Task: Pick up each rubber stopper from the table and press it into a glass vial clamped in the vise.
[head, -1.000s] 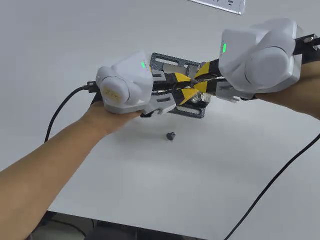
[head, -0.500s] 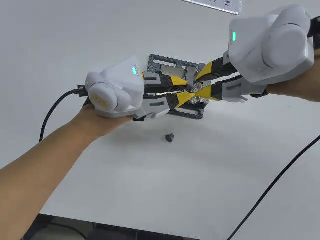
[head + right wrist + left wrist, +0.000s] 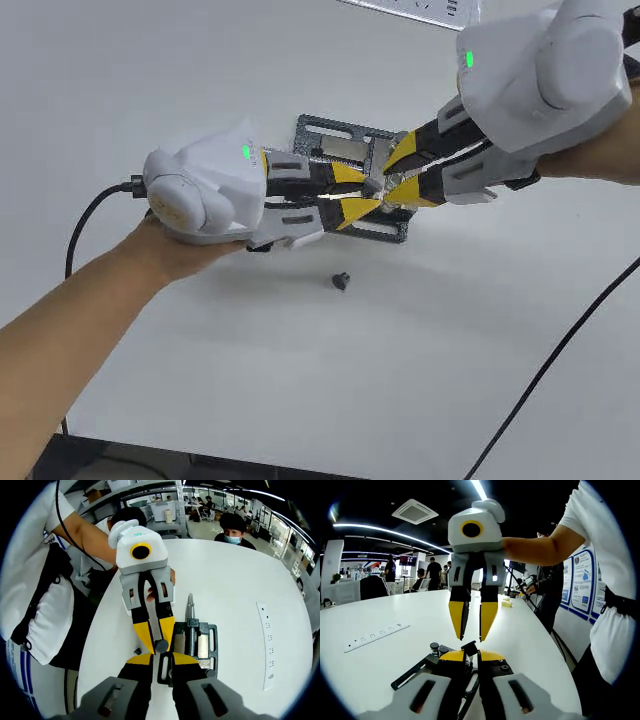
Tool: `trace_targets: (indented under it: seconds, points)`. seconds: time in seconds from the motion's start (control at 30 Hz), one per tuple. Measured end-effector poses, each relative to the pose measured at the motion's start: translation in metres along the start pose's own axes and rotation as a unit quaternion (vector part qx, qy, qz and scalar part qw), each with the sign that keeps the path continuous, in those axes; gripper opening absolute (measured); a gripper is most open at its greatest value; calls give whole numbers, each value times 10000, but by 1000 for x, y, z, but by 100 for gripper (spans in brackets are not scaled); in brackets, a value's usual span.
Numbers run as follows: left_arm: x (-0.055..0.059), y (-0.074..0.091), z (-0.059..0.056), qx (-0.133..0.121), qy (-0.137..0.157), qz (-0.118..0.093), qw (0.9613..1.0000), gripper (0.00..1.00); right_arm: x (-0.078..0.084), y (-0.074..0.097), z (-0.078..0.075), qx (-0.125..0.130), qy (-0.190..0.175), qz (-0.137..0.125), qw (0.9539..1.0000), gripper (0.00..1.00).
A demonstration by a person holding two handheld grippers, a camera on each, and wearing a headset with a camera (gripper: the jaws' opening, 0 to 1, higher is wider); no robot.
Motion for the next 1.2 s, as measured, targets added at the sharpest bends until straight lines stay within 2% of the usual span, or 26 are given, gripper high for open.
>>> trace_targets:
  seconds: [0.5,0.77,0.97,1.03,1.2]
  points:
    - [3,4,-1,310,-239,162,9991,4,-9,-3,4,-400,-107,-342,9986,13]
    - [2,3,-2,462,-275,162,9984,4,-9,-3,6,-575,-139,-426,9973,13]
    - [2,2,-2,527,-279,167,9981,4,-8,-3,4,-594,-97,-443,9972,12]
    - [1,2,-4,616,-258,146,9977,4,-8,-3,5,-669,-125,-489,9965,12]
    - [1,1,-5,619,-297,187,9975,4,-8,-4,7,-715,-120,-502,9961,11]
Point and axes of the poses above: the centre of the closed fingertips' face, and the gripper's own axes: y roughly backward along the fingers, z roughly to its left, x roughly out of its underside, the point moved 6 cm from there along y, roughly backward along the fingers, and after that the axes turned 14 degrees about y, right-handed, at the moved point
